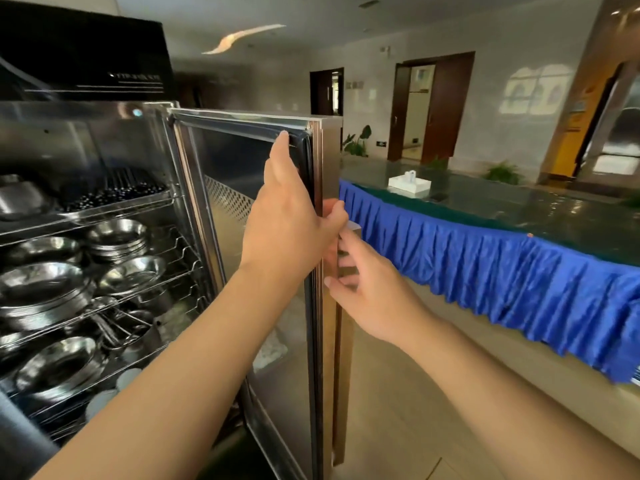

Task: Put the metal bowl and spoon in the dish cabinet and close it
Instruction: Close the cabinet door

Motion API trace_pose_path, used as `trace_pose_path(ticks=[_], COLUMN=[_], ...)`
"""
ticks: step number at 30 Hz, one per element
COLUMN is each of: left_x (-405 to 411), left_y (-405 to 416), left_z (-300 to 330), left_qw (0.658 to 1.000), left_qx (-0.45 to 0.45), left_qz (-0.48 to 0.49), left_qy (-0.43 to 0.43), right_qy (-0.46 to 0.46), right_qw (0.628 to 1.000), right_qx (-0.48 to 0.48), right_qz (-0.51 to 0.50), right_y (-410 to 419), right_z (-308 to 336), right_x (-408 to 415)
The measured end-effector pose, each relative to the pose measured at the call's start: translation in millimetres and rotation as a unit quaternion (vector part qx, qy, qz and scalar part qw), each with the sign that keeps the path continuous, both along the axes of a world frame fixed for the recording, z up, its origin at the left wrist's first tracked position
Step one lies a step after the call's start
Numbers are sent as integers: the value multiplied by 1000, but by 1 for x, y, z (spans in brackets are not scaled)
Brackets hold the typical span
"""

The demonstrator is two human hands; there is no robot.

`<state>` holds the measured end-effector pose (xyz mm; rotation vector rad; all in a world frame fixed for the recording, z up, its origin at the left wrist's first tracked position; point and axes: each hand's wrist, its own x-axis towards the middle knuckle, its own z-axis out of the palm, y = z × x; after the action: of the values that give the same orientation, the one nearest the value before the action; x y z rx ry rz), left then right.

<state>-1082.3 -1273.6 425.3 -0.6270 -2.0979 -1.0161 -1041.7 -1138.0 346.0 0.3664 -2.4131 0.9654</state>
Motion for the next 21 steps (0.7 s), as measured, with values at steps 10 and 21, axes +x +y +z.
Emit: trace_pose_path(ticks=[10,21], left_x=[38,71], left_y=[-93,-202], left_z=[0,-10], left_qw=[994,960], left_qx=[-29,-68], left_qz=[93,264], left_qy=[45,71], right_qy=[131,39], right_qw=[974,984], right_qx=[186,37], right_qz=[23,169], right_y=[-44,-132], right_z=[3,-16], right_x=[9,-12])
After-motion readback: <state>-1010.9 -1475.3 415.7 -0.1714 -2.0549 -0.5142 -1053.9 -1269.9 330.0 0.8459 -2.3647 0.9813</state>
